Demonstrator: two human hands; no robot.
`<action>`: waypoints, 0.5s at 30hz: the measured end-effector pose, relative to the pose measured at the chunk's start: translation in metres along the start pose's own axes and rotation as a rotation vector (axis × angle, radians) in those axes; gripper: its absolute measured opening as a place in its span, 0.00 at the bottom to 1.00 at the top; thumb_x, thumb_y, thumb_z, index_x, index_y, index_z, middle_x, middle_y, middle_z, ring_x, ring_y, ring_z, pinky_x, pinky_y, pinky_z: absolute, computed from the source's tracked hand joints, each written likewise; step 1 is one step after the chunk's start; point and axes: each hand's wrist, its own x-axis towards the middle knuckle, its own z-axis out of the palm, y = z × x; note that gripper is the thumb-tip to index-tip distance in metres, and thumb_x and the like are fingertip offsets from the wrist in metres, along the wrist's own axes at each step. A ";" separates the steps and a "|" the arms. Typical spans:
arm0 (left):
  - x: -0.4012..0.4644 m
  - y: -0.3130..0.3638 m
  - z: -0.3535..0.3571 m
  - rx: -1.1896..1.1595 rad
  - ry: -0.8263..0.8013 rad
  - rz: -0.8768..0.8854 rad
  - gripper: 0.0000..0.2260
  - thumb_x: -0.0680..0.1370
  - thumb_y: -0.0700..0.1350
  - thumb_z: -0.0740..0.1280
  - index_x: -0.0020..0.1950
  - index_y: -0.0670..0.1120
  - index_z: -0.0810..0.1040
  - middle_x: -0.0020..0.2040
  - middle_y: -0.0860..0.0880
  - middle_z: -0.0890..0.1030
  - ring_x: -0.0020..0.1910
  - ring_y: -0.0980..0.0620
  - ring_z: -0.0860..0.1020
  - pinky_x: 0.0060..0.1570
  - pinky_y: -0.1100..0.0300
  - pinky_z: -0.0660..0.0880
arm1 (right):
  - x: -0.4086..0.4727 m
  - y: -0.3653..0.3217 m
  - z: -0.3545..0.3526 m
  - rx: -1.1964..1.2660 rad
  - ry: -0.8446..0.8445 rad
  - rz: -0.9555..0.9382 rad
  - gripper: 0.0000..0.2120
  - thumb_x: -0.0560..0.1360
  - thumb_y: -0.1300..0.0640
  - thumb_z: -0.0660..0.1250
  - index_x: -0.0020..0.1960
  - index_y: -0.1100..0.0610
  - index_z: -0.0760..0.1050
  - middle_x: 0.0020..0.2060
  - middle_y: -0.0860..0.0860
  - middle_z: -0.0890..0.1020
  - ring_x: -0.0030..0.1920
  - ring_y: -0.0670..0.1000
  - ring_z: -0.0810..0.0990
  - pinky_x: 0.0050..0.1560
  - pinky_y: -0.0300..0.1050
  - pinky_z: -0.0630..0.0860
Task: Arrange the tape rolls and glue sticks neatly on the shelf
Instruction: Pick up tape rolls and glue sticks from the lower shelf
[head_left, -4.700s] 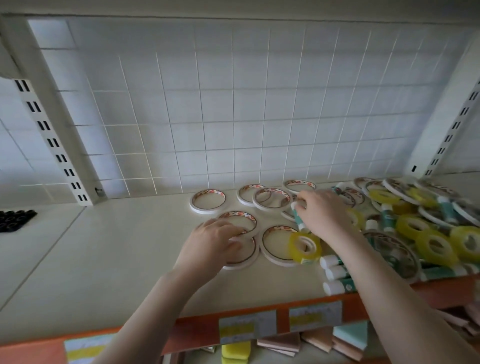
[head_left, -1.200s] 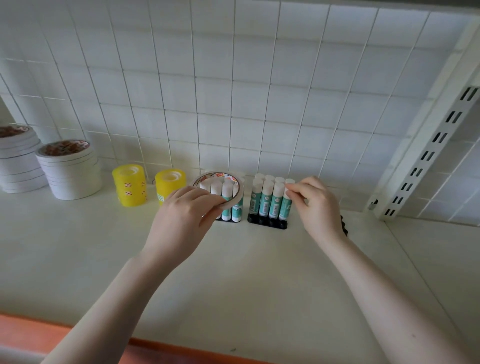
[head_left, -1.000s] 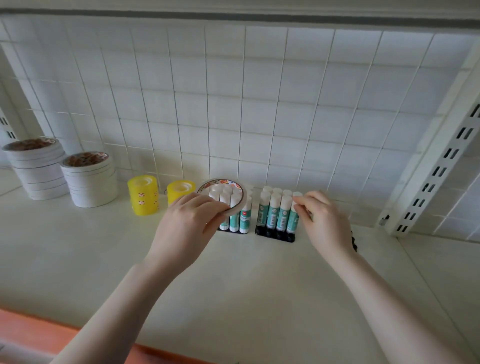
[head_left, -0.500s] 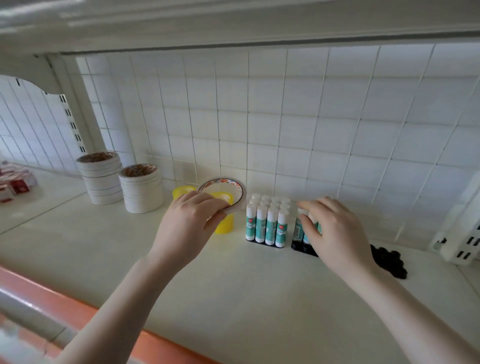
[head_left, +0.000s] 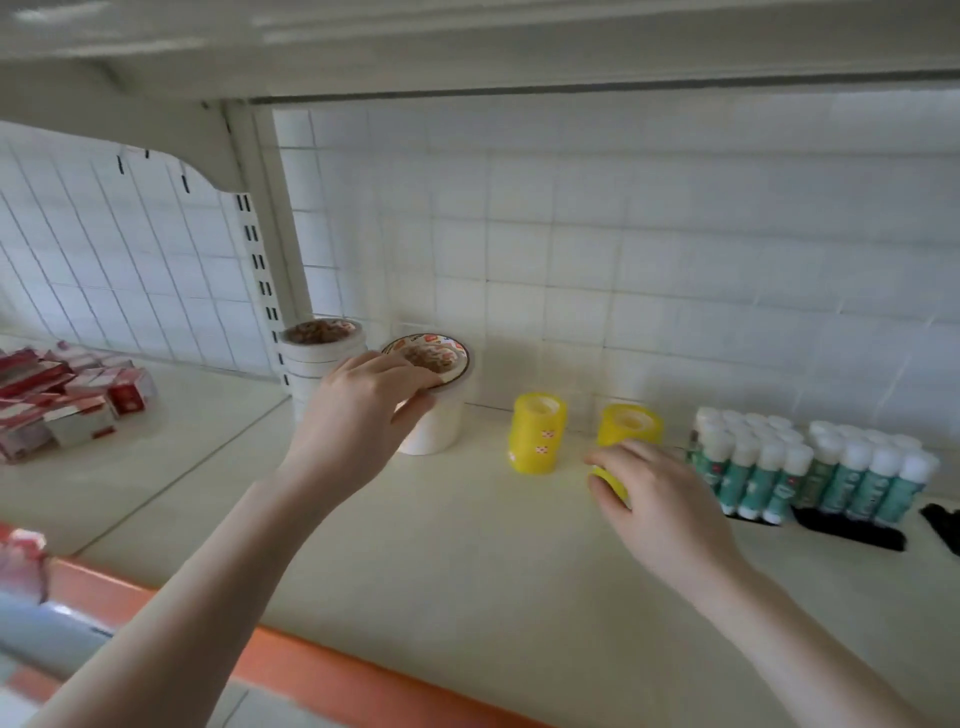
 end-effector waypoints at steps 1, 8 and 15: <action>0.001 -0.013 -0.003 0.002 -0.010 0.000 0.08 0.71 0.45 0.67 0.45 0.45 0.84 0.40 0.48 0.83 0.39 0.44 0.79 0.41 0.56 0.73 | 0.001 -0.009 0.009 -0.012 -0.015 0.007 0.07 0.67 0.55 0.64 0.41 0.55 0.80 0.34 0.51 0.80 0.34 0.57 0.80 0.30 0.44 0.77; 0.019 -0.058 -0.003 -0.068 -0.053 0.019 0.07 0.73 0.45 0.68 0.47 0.45 0.84 0.39 0.47 0.83 0.39 0.42 0.79 0.41 0.54 0.74 | -0.009 -0.018 0.035 -0.104 -0.223 -0.029 0.04 0.64 0.59 0.72 0.39 0.53 0.79 0.34 0.47 0.79 0.33 0.52 0.80 0.27 0.44 0.76; 0.028 -0.058 0.020 -0.108 -0.116 0.058 0.10 0.71 0.46 0.65 0.46 0.46 0.84 0.39 0.46 0.83 0.38 0.41 0.78 0.40 0.48 0.76 | -0.011 -0.014 0.049 -0.159 -0.218 -0.050 0.13 0.71 0.52 0.55 0.36 0.52 0.77 0.32 0.47 0.76 0.33 0.52 0.78 0.29 0.46 0.76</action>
